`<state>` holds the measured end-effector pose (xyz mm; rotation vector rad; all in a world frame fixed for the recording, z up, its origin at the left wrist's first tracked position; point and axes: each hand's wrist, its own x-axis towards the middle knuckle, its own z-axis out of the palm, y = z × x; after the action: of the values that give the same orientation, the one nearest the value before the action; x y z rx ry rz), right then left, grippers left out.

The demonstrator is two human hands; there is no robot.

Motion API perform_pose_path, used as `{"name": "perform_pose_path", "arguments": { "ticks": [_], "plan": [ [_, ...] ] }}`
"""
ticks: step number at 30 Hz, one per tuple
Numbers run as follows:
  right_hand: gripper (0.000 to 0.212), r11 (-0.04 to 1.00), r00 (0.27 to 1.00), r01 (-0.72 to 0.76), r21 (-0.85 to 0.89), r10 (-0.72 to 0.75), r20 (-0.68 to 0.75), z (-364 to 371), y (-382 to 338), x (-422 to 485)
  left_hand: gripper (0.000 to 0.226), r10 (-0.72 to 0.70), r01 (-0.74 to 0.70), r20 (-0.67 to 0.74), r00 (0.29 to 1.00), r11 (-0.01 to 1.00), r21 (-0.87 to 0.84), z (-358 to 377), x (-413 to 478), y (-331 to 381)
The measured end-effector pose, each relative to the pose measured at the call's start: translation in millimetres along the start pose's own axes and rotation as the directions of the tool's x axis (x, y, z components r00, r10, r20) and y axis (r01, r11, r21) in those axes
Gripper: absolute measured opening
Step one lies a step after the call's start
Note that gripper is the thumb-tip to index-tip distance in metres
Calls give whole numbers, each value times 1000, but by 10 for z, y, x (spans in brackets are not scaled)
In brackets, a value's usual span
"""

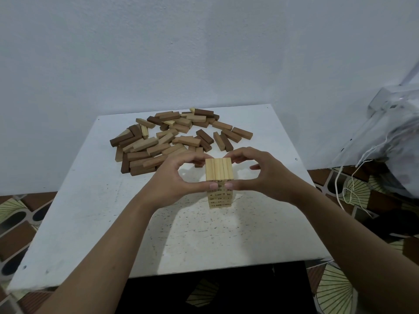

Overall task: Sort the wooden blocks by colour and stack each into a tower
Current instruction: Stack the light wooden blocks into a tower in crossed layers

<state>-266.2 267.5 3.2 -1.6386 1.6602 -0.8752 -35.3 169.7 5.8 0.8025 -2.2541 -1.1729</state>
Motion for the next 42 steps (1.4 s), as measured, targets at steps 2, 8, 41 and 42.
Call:
{"name": "perform_pose_path", "arguments": {
  "ticks": [2, 8, 41, 42],
  "plan": [
    [59, 1000, 1000, 4, -1, -4, -1, 0, 2, 4, 55, 1, -1, 3, 1000, 1000, 3, 2, 7, -15],
    [61, 1000, 1000, 5, -1, -5, 2, -5, 5, 9, 57, -7, 7, 7, 1000, 1000, 8, 8, 19, -46],
    [55, 988, 989, -146, -42, 146, 13, 292, 488, -19, 70, -202, 202, 24, 979, 979, -14, 390, -149, -605],
    [55, 989, 989, -145, -39, 146, 11, 293, 492, -21, 72, -203, 204, 22, 979, 979, -18, 394, -151, -608]
  ]
}}
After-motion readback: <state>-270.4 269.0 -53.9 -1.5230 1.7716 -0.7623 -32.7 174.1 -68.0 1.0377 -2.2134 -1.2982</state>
